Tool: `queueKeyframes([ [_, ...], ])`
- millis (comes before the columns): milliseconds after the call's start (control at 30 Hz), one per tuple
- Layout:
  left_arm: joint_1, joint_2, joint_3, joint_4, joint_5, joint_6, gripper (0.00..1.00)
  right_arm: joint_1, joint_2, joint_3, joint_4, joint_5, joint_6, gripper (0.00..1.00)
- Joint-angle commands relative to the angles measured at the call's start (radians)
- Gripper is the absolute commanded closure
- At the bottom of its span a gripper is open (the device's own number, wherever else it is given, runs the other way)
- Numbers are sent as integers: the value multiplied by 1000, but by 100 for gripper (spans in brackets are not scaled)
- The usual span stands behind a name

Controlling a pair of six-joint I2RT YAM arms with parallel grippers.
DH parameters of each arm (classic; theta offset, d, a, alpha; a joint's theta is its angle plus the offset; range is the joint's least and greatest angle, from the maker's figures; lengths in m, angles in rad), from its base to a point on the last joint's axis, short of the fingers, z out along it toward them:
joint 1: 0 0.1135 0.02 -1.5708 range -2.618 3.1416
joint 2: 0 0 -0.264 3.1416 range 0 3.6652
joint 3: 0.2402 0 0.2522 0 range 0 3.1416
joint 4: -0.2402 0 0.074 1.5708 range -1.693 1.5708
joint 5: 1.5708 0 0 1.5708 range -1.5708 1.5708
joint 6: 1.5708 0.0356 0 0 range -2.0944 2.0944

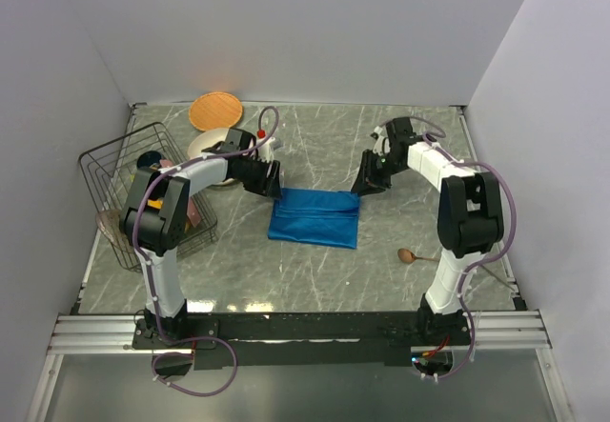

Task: Fold the napkin into a case and place the utensils inside
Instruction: Smooth out the 2/3-rectangle-folded napkin at the center of the board.

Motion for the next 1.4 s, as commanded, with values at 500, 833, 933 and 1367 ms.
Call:
queueKeyframes([
  [500, 1, 33, 59, -37, 14, -13, 43, -14, 45, 13, 34, 39, 38, 62],
  [833, 1, 21, 56, -28, 47, -26, 52, -14, 66, -8, 17, 25, 46, 81],
  [933, 1, 15, 54, -28, 51, -30, 53, -14, 65, -19, 14, 29, 43, 85],
  [1367, -4, 7, 43, -15, 66, -40, 57, -14, 74, -18, 15, 42, 32, 89],
])
